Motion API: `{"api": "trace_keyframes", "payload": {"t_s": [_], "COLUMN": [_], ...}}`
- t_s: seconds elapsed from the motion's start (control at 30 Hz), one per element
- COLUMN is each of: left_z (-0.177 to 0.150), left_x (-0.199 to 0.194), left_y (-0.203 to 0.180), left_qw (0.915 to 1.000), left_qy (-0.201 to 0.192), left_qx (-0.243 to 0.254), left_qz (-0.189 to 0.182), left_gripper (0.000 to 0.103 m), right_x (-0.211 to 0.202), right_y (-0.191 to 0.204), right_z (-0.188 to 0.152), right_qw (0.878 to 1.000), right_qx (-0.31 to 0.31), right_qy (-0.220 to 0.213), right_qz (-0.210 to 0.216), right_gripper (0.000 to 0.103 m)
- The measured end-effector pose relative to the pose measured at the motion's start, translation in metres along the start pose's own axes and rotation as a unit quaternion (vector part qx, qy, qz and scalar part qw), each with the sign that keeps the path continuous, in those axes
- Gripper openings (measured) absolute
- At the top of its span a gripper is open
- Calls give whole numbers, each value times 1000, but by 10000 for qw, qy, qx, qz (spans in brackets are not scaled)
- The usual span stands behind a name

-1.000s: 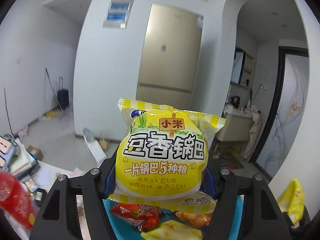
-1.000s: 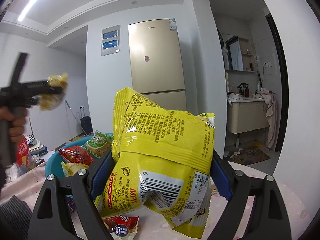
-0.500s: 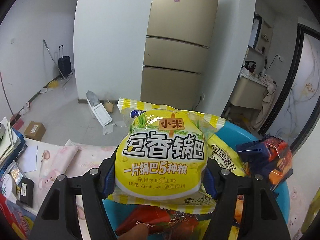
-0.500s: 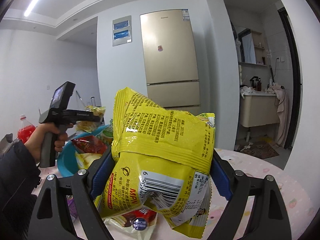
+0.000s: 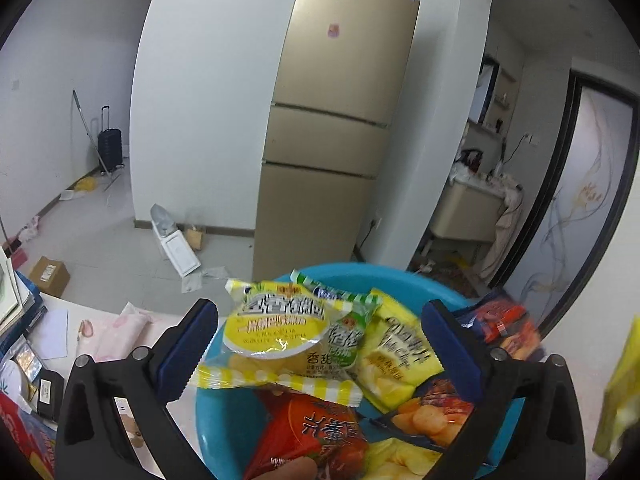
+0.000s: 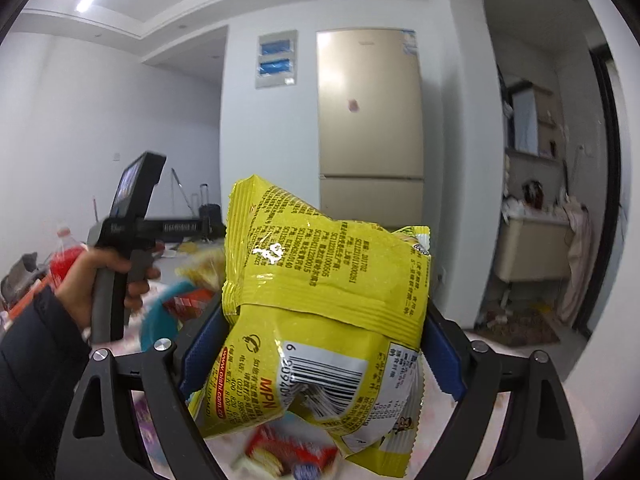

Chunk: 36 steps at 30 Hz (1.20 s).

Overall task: Organize snacks
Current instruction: 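Open both grippers to drop the yellow bags into the basin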

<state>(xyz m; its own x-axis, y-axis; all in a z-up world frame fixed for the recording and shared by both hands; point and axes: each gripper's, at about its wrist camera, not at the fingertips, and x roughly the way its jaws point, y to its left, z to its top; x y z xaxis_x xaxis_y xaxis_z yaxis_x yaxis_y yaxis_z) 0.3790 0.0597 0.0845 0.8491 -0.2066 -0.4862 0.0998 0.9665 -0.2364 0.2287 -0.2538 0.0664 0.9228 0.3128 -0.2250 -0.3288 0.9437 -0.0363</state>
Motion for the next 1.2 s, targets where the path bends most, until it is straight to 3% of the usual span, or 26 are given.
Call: {"api": "trace_keyframes", "payload": {"t_s": [0.2, 0.33, 0.43, 0.53, 0.67, 0.73, 0.83, 0.97, 1.2], "left_z": [10, 12, 11, 10, 9, 10, 11, 14, 25], "left_x": [-24, -25, -21, -16, -15, -16, -23, -38, -81], "left_y": [0, 6, 12, 19, 28, 28, 28, 17, -12], "left_qw": [9999, 9999, 9999, 9996, 9992, 9992, 9994, 9996, 9981], "left_qy": [-118, -89, -3, 78, 105, 78, -17, -189, -566], "left_qx": [49, -23, -103, -207, -318, -343, -330, -193, 112], "left_qz": [47, 83, 128, 161, 195, 172, 101, 14, -203], "left_gripper": [103, 103, 103, 103, 103, 103, 103, 103, 103], "right_x": [61, 128, 178, 212, 235, 242, 239, 215, 146], "right_y": [25, 36, 39, 46, 57, 62, 61, 55, 42], "right_z": [51, 66, 65, 52, 32, 23, 19, 28, 68], "right_qw": [9984, 9929, 9862, 9743, 9683, 9660, 9696, 9763, 9929], "right_qx": [-51, 152, 346, 473, 466, 389, 187, 162, 149], "right_qy": [332, 968, 1549, 2082, 2336, 2454, 2405, 2124, 1121], "right_qz": [460, 681, 477, 712, 753, 716, 420, 387, 382], "right_gripper": [88, 88, 88, 88, 90, 100, 103, 103, 103]}}
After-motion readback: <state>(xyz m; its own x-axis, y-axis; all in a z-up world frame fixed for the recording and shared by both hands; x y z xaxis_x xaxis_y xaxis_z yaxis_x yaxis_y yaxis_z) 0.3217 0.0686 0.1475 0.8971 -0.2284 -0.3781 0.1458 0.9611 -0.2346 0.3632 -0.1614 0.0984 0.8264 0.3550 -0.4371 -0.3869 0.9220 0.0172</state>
